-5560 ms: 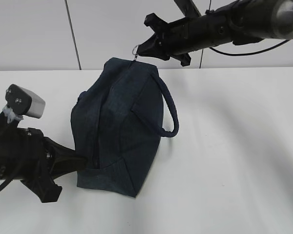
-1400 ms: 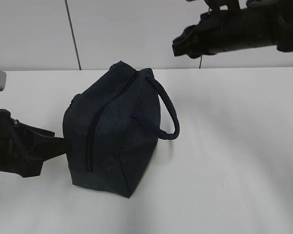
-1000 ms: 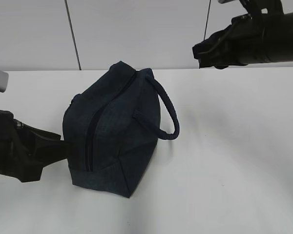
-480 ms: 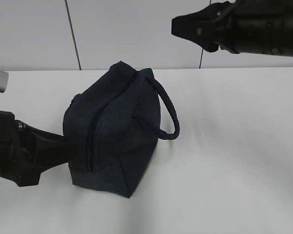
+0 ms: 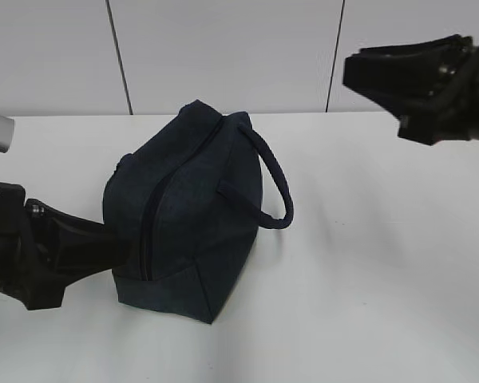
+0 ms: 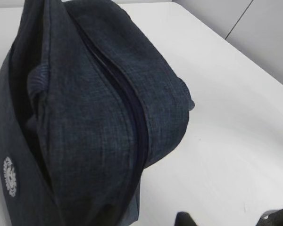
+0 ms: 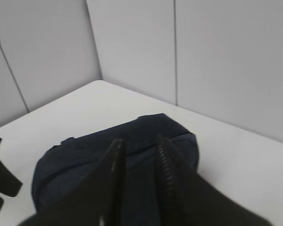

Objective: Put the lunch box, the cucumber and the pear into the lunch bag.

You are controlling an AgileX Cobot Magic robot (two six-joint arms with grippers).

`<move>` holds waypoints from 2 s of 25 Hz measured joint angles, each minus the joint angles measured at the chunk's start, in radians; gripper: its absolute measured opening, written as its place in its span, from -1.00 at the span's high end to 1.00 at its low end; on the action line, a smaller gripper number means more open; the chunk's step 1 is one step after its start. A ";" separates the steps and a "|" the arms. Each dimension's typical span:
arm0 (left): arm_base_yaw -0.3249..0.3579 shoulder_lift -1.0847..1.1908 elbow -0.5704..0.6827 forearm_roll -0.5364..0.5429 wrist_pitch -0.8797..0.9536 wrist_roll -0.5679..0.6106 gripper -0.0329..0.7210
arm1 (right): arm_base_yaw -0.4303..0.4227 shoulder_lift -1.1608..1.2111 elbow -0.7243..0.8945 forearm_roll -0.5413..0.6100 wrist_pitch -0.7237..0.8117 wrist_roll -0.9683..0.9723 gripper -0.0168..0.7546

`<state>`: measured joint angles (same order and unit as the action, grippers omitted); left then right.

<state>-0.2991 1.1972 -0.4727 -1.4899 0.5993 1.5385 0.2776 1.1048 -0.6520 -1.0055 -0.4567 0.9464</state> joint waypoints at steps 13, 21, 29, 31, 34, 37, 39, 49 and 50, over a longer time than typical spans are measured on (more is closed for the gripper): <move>0.000 0.000 0.000 0.003 0.004 0.000 0.29 | 0.000 -0.231 0.087 -0.035 0.565 -0.029 0.67; 0.000 0.000 0.000 0.003 0.005 0.000 0.29 | 0.004 -0.302 0.156 0.324 0.886 -0.160 0.68; 0.000 -0.017 0.000 0.054 0.039 0.000 0.32 | 0.081 -0.494 0.167 0.793 1.149 -0.790 0.68; 0.000 -0.051 0.001 0.086 0.039 0.000 0.40 | 0.081 -0.625 0.167 0.792 1.243 -0.820 0.68; 0.000 -0.155 0.001 0.108 0.039 -0.004 0.63 | 0.081 -0.809 0.167 0.788 1.364 -0.829 0.68; 0.000 -0.289 0.001 0.168 0.039 -0.055 0.84 | 0.083 -0.926 0.148 0.819 1.458 -0.835 0.68; 0.000 -0.387 0.001 0.271 0.032 -0.169 0.89 | 0.084 -0.963 0.139 0.830 1.548 -0.835 0.68; 0.000 -0.867 -0.007 1.084 0.231 -1.060 0.91 | 0.084 -1.101 0.156 0.914 1.618 -0.839 0.68; 0.000 -0.906 -0.016 1.129 0.256 -1.123 0.91 | 0.084 -1.109 0.156 0.914 1.616 -0.839 0.68</move>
<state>-0.2991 0.2917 -0.4891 -0.3606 0.8551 0.4155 0.3615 -0.0038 -0.4962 -0.0911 1.1592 0.1079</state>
